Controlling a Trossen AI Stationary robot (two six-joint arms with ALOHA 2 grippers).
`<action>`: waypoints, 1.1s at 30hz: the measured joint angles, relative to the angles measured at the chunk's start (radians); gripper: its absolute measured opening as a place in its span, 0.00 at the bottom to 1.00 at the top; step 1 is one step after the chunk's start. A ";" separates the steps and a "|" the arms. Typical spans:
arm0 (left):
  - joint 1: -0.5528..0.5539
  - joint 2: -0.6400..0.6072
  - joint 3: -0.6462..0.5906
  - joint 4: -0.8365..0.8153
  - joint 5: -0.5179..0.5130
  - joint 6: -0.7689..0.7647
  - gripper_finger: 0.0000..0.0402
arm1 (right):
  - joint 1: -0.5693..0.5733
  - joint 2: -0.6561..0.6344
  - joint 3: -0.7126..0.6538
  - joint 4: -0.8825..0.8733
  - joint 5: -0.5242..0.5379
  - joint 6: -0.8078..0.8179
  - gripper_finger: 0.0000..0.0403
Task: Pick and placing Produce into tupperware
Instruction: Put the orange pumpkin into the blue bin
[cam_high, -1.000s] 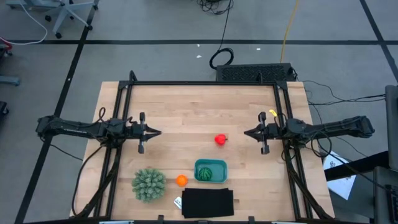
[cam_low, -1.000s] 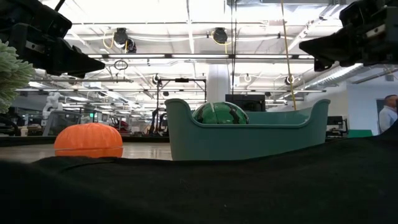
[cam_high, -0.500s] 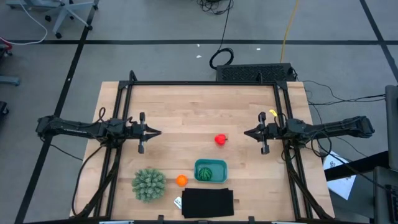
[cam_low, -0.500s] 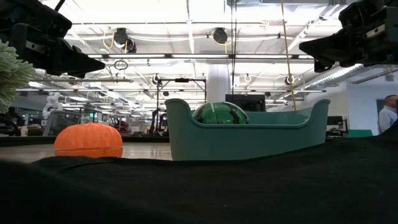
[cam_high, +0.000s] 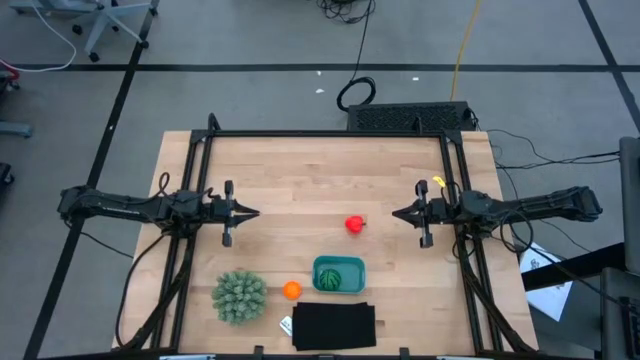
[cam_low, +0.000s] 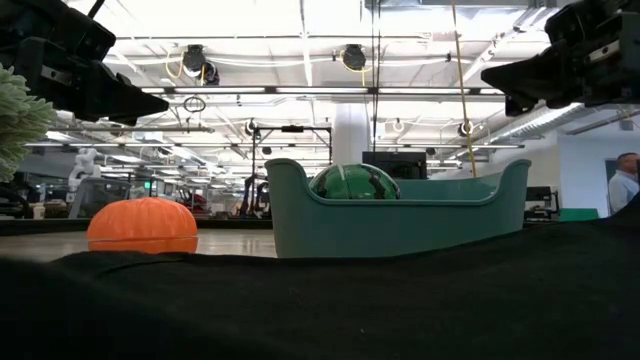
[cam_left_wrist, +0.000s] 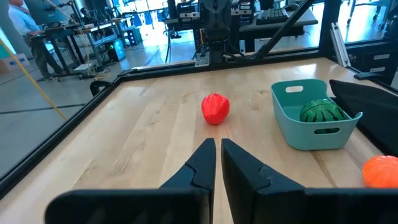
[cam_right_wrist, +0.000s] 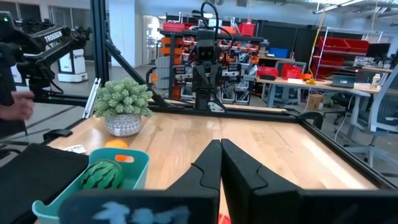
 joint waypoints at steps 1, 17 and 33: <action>0.000 0.000 0.000 0.000 0.000 0.000 0.08 | 0.000 0.000 0.000 -0.003 0.000 0.003 0.00; 0.000 0.000 0.000 0.044 0.027 -0.172 0.08 | 0.000 0.000 0.000 -0.019 0.000 0.010 0.00; -0.001 0.023 0.060 0.049 -0.019 -0.303 0.08 | 0.000 0.001 0.000 -0.034 0.000 0.009 0.00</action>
